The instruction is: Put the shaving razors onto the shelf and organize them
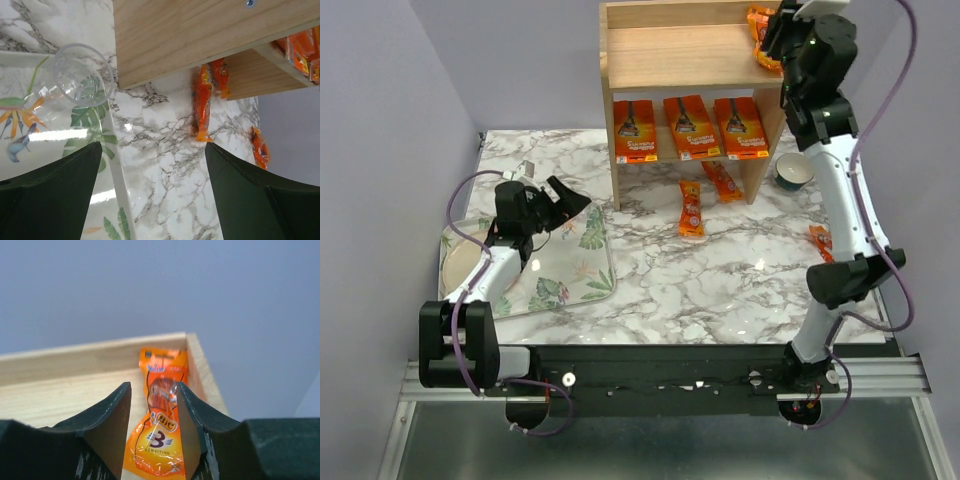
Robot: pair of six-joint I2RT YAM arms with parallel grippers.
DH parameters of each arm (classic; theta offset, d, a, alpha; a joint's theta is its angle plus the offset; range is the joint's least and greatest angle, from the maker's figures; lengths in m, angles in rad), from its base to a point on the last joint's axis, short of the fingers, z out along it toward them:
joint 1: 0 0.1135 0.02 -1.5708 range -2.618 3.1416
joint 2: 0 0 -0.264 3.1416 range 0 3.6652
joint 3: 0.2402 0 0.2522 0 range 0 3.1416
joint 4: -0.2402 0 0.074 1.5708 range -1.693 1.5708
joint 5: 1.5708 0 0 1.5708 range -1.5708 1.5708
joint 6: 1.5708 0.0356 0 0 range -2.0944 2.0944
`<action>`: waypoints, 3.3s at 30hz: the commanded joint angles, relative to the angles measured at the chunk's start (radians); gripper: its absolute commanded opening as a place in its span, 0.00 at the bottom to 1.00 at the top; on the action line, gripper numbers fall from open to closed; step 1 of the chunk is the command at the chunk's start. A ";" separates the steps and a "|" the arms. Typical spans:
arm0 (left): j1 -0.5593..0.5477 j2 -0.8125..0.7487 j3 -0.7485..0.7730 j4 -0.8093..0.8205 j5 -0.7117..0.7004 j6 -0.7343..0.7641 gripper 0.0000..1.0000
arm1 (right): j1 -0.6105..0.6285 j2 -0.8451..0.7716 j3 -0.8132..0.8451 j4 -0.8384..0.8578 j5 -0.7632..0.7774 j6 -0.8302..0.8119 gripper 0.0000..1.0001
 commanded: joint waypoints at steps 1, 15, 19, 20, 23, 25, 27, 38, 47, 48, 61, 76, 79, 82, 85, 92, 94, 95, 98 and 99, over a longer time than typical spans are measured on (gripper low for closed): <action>-0.004 -0.030 0.043 -0.012 0.033 0.081 0.93 | -0.004 -0.215 -0.112 0.207 0.005 -0.110 0.50; 0.000 -0.053 -0.011 0.057 0.045 0.065 0.94 | -0.289 -0.623 -1.076 -0.363 0.005 -0.121 0.60; 0.000 -0.063 -0.038 0.066 0.076 0.040 0.94 | -0.415 -0.648 -1.263 -0.295 -0.119 -0.239 0.62; 0.000 -0.063 -0.044 0.068 0.080 0.035 0.93 | -0.438 -0.611 -1.269 -0.294 -0.133 -0.244 0.62; 0.000 -0.073 -0.052 0.064 0.088 0.033 0.93 | -0.535 -0.531 -1.243 -0.291 -0.150 -0.232 0.64; 0.000 -0.082 -0.049 0.054 0.087 0.047 0.93 | -0.584 -0.439 -1.218 -0.280 -0.179 -0.282 0.64; 0.000 -0.091 -0.050 0.042 0.074 0.058 0.93 | -0.611 -0.367 -1.215 -0.225 -0.194 -0.325 0.66; 0.002 -0.132 -0.050 -0.060 0.057 0.135 0.93 | -0.690 -0.117 -1.120 -0.218 -0.383 -0.552 0.64; 0.005 -0.097 -0.023 -0.038 0.059 0.127 0.93 | -0.707 -0.077 -1.042 -0.372 -0.472 -0.597 0.46; 0.005 -0.097 -0.021 -0.034 0.061 0.124 0.93 | -0.708 -0.074 -1.040 -0.393 -0.480 -0.598 0.38; 0.005 -0.119 -0.030 -0.031 0.064 0.105 0.93 | -0.719 -0.187 -1.119 -0.380 -0.348 -0.519 0.53; 0.013 -0.131 -0.043 -0.035 0.067 0.099 0.93 | -0.728 -0.141 -1.184 -0.400 -0.271 -0.554 0.53; 0.013 -0.126 -0.032 -0.052 0.070 0.110 0.93 | -0.728 -0.140 -1.207 -0.396 -0.274 -0.554 0.53; 0.014 -0.114 -0.009 -0.070 0.079 0.124 0.93 | -0.728 -0.145 -1.223 -0.399 -0.287 -0.554 0.50; 0.013 -0.096 0.023 -0.084 0.084 0.133 0.93 | -0.728 -0.148 -1.227 -0.412 -0.297 -0.554 0.42; 0.010 -0.057 0.058 -0.080 0.087 0.141 0.93 | -0.724 -0.220 -1.246 -0.519 -0.484 -0.484 0.15; 0.007 -0.056 0.063 -0.086 0.090 0.144 0.93 | -0.707 -0.281 -1.254 -0.556 -0.538 -0.451 0.13; 0.005 -0.057 0.063 -0.089 0.091 0.145 0.93 | -0.693 -0.313 -1.260 -0.570 -0.600 -0.434 0.12; -0.004 -0.056 0.052 -0.072 0.116 0.145 0.93 | -0.607 -0.438 -1.281 -0.606 -0.781 -0.419 0.12; -0.007 -0.057 0.049 -0.057 0.123 0.144 0.93 | -0.581 -0.466 -1.281 -0.625 -0.840 -0.413 0.12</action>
